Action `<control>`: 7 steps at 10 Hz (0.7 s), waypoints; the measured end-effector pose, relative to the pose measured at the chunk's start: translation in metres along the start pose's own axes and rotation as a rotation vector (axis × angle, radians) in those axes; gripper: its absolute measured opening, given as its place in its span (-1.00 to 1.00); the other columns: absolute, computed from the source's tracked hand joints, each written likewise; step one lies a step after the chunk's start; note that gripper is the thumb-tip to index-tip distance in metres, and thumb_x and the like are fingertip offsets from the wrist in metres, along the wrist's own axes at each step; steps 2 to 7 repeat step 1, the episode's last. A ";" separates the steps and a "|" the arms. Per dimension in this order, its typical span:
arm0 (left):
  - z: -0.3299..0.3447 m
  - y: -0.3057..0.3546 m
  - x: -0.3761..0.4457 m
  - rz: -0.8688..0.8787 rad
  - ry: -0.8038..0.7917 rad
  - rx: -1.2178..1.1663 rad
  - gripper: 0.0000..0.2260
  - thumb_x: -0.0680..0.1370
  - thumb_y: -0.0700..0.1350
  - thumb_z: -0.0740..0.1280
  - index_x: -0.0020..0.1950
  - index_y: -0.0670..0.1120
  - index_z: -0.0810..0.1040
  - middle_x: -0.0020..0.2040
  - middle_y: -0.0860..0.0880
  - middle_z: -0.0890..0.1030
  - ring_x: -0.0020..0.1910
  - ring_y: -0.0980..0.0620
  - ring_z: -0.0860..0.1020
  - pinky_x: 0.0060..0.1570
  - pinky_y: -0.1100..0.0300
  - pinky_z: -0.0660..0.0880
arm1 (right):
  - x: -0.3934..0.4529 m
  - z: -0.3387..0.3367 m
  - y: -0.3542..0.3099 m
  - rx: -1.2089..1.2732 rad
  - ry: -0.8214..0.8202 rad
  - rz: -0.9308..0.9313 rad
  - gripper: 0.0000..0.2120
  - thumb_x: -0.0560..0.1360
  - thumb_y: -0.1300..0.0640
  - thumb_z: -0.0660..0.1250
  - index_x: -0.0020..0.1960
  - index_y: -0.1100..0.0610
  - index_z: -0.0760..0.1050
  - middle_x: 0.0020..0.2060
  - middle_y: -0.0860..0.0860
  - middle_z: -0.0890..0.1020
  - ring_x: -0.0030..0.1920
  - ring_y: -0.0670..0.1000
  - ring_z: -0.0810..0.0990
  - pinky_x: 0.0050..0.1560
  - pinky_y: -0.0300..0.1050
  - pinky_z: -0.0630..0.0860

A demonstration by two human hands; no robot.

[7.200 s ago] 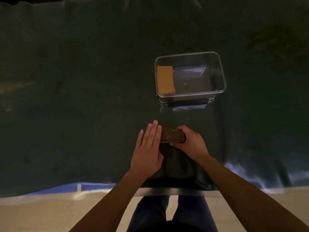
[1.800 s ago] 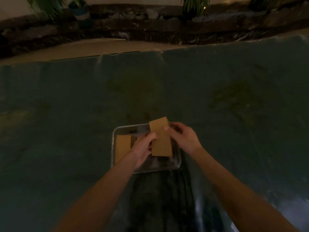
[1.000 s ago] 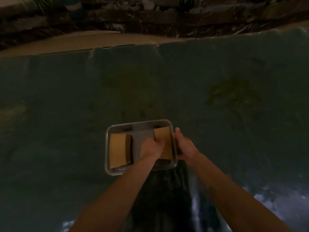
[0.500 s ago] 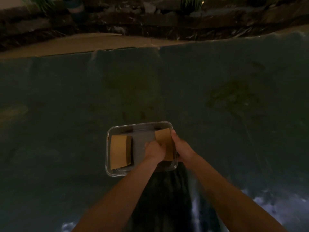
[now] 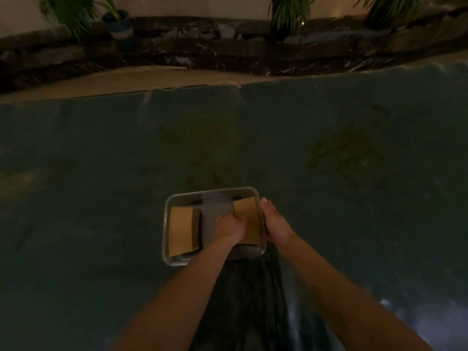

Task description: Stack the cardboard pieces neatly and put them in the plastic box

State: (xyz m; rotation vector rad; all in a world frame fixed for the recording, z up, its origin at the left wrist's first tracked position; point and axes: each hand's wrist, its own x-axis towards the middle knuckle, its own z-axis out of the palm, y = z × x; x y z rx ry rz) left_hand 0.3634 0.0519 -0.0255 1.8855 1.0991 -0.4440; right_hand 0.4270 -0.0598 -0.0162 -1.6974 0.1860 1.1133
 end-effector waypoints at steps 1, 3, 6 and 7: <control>-0.019 -0.011 -0.023 0.152 0.197 -0.117 -0.79 0.66 0.00 0.16 -0.01 -0.05 0.54 -0.01 -0.12 0.64 -0.15 0.09 0.55 -0.04 0.12 0.52 | -0.019 -0.020 -0.005 0.062 0.084 -0.117 -0.39 0.58 -0.27 0.08 0.55 -0.02 0.19 0.53 0.02 0.29 0.48 0.09 0.28 0.47 0.18 0.23; -0.019 -0.011 -0.023 0.152 0.197 -0.117 -0.79 0.66 0.00 0.16 -0.01 -0.05 0.54 -0.01 -0.12 0.64 -0.15 0.09 0.55 -0.04 0.12 0.52 | -0.019 -0.020 -0.005 0.062 0.084 -0.117 -0.39 0.58 -0.27 0.08 0.55 -0.02 0.19 0.53 0.02 0.29 0.48 0.09 0.28 0.47 0.18 0.23; -0.019 -0.011 -0.023 0.152 0.197 -0.117 -0.79 0.66 0.00 0.16 -0.01 -0.05 0.54 -0.01 -0.12 0.64 -0.15 0.09 0.55 -0.04 0.12 0.52 | -0.019 -0.020 -0.005 0.062 0.084 -0.117 -0.39 0.58 -0.27 0.08 0.55 -0.02 0.19 0.53 0.02 0.29 0.48 0.09 0.28 0.47 0.18 0.23; -0.019 -0.011 -0.023 0.152 0.197 -0.117 -0.79 0.66 0.00 0.16 -0.01 -0.05 0.54 -0.01 -0.12 0.64 -0.15 0.09 0.55 -0.04 0.12 0.52 | -0.019 -0.020 -0.005 0.062 0.084 -0.117 -0.39 0.58 -0.27 0.08 0.55 -0.02 0.19 0.53 0.02 0.29 0.48 0.09 0.28 0.47 0.18 0.23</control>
